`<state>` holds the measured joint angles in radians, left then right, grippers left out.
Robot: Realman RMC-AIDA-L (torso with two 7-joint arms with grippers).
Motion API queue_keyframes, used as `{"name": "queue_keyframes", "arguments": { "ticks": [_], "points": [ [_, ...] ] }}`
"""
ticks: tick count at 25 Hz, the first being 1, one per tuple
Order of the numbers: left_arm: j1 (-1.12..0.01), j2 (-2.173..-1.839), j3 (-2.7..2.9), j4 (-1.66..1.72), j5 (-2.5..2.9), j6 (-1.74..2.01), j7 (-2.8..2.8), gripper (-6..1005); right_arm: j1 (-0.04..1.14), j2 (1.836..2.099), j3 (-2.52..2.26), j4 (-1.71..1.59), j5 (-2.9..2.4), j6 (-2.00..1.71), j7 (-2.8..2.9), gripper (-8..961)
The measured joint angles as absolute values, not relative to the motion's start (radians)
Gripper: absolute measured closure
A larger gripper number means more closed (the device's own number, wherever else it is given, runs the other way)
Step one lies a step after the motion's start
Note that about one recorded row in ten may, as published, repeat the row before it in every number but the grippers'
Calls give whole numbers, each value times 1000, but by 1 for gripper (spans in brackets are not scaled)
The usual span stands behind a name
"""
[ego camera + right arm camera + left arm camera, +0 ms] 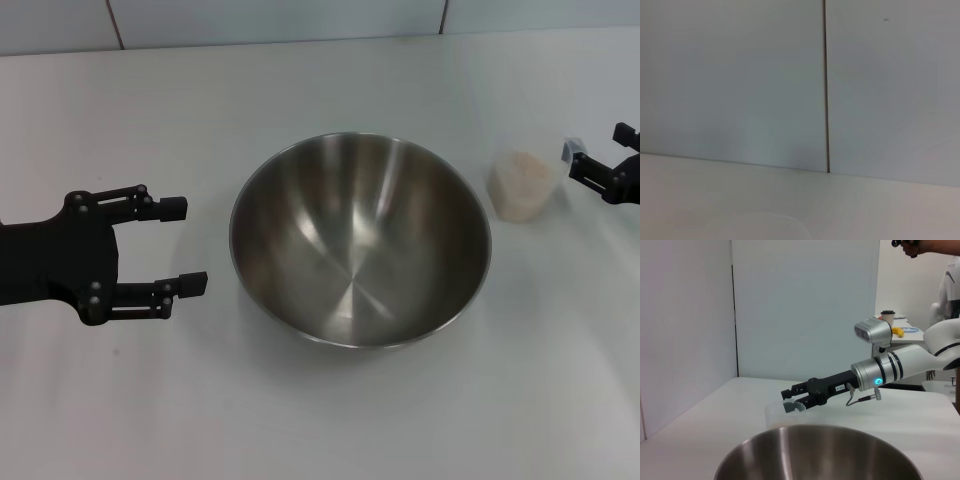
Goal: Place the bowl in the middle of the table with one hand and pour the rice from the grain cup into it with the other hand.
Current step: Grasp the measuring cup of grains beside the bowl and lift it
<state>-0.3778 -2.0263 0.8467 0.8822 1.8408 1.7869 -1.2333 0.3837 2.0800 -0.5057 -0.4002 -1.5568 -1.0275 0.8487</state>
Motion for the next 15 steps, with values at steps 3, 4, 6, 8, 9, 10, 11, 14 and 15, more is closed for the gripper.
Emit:
{"name": "queue_keyframes", "arguments": {
  "ticks": [3,4,6,8,9,10,11,14,15],
  "points": [
    [-377,-2026,847,882,1841,1786,-1233,194,385,2080,-509,-400,-1557,-1028,849,216],
    [-377,-2026,847,882,1841,1786,-1233,194,387,2080,-510,-400,-1560,-1028,839,217],
    [-376,-2026,847,882,1841,1786,-1233,194,388,2081,-510,-400,-1560,-1028,827,219],
    [-375,-2026,847,882,1841,1786,-1233,194,388,2082,-510,-399,-1558,-1028,805,222],
    [-375,-2026,847,882,1840,1787,-1233,194,391,2083,-511,-396,-1556,-1028,798,223],
    [-375,-2026,847,882,1840,1787,-1233,194,391,2083,-511,-396,-1556,-1028,798,267],
    [-375,-2025,847,882,1840,1788,-1233,194,393,2083,-511,-394,-1556,-1028,798,311],
    [-376,-2025,847,882,1840,1792,-1233,194,394,2083,-511,-391,-1555,-1028,797,442],
    [-376,-2025,847,882,1840,1792,-1233,194,394,2083,-511,-391,-1555,-1028,797,484]
  ]
}}
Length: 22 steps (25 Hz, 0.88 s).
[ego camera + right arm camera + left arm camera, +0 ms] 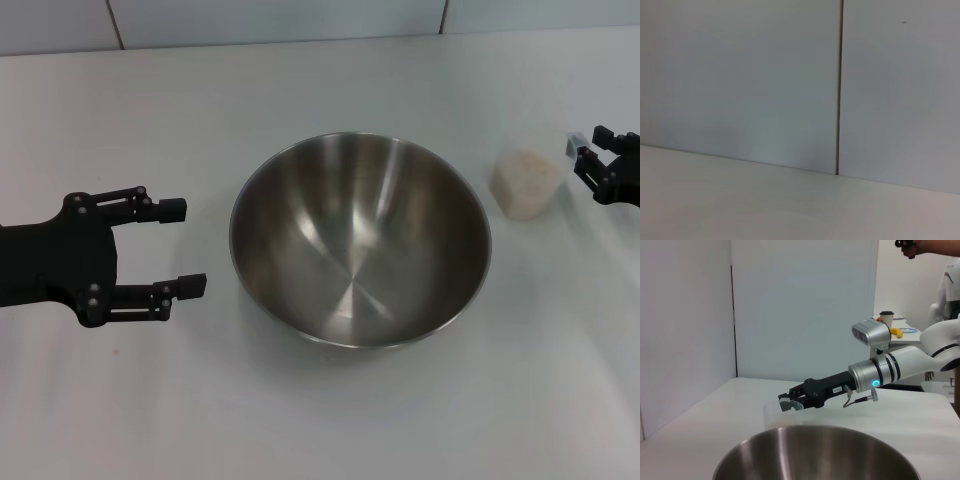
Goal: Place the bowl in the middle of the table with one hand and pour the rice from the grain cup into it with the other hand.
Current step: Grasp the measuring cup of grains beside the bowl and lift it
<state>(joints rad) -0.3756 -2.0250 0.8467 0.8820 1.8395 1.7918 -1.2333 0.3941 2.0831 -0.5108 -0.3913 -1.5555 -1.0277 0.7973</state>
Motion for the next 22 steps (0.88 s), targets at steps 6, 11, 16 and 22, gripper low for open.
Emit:
{"name": "queue_keyframes", "arguments": {
  "ticks": [6,11,16,22],
  "points": [
    [-376,-2025,847,882,1837,1793,-1237,194,394,2083,-511,-391,-1555,-1028,797,699],
    [-377,-2025,847,882,1836,1793,-1238,194,394,2083,-511,-391,-1556,-1028,796,818],
    [-376,-2025,847,883,1835,1793,-1238,194,394,2083,-511,-391,-1560,-1028,796,907],
    [-376,-2025,847,883,1835,1793,-1237,194,394,2083,-509,-392,-1557,-1036,777,934]
  ]
}}
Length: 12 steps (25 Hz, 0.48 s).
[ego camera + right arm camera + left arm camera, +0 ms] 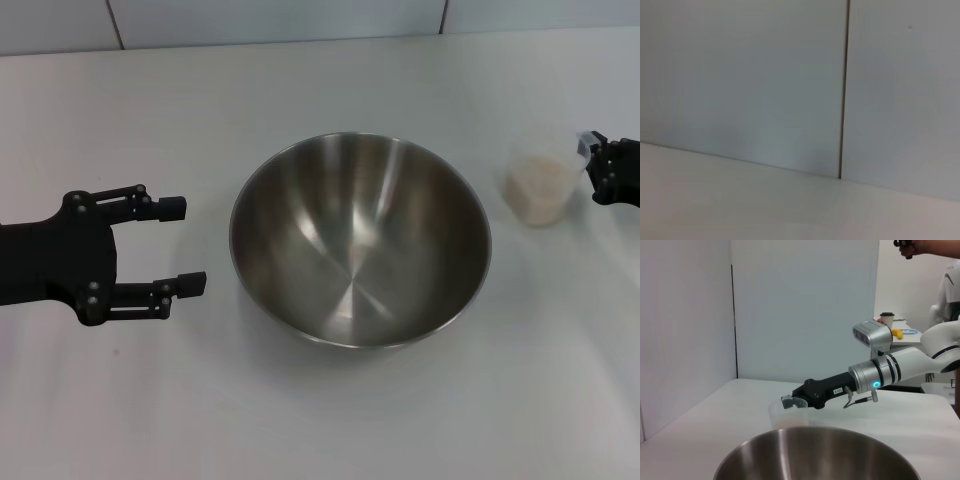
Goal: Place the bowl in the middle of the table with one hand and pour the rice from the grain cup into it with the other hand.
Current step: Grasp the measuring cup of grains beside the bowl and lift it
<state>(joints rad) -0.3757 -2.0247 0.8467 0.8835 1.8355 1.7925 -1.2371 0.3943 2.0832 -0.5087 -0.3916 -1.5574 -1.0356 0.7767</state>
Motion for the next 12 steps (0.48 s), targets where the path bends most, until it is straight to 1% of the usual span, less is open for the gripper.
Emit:
{"name": "queue_keyframes", "arguments": {
  "ticks": [8,12],
  "points": [
    [-376,-2025,847,885,1834,1793,-1243,194,387,2083,-504,-405,-1481,-1143,671,935],
    [-371,-2030,847,897,1834,1793,-1244,194,384,2082,-506,-442,-1475,-1186,669,935]
  ]
}}
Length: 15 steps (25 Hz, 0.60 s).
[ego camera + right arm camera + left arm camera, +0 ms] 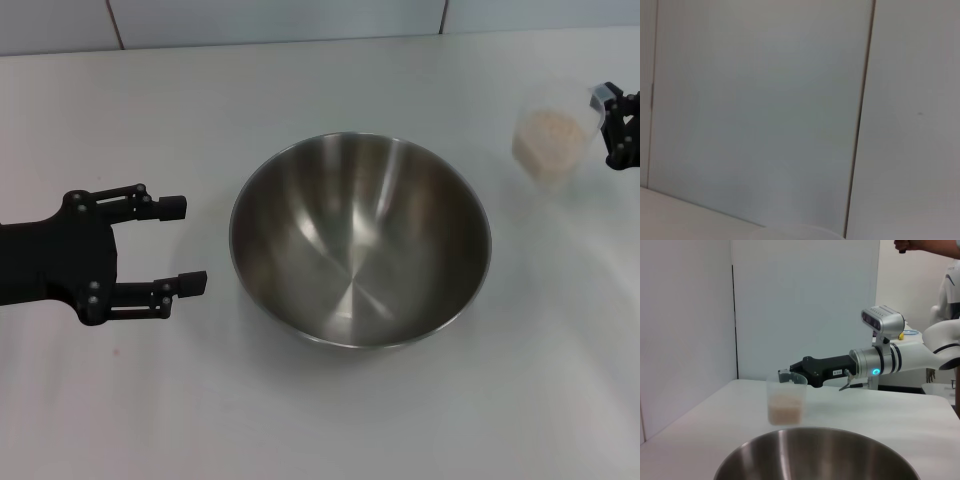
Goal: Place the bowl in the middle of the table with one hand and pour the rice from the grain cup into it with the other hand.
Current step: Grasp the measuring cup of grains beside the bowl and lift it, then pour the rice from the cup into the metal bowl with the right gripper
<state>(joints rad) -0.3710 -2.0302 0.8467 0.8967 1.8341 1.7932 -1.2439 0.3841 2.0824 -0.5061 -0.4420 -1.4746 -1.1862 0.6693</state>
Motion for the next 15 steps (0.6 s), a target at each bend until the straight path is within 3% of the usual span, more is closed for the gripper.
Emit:
{"name": "queue_keyframes", "arguments": {
  "ticks": [15],
  "points": [
    [-379,-2040,828,918,1834,1793,-1267,194,350,2087,-592,-697,-1476,-1386,595,935]
  ]
}}
